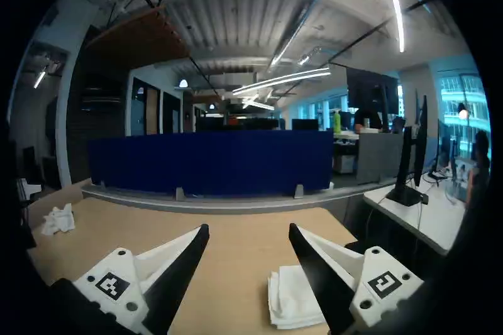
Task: Fold towel
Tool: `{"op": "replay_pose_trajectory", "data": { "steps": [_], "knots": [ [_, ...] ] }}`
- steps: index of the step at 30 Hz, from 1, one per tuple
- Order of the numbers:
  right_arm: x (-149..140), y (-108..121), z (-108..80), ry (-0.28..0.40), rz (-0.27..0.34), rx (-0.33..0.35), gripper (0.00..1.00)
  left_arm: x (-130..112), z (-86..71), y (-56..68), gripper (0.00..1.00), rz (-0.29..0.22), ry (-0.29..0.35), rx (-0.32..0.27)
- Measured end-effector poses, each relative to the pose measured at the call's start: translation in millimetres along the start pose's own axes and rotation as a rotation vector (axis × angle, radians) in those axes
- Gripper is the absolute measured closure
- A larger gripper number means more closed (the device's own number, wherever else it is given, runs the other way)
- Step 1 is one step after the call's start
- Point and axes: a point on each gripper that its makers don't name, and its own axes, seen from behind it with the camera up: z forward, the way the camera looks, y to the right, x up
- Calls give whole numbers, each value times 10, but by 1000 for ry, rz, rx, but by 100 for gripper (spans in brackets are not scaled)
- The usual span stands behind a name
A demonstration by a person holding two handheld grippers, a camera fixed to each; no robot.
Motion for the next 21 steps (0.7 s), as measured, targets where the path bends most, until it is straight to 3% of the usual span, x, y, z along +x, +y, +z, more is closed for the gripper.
{"op": "replay_pose_trajectory", "data": {
  "steps": [5,9,21],
  "knots": [
    [-4,-161,-10,-4,-5,5,1,58,2,-124,4,-5,36,29],
    [37,-296,-20,5,-20,1,1,52,-3,-155,4,7,49,27],
    [-62,-1032,5,8,-28,33,0,-131,114,-295,4,18,77,17]
  ]
}}
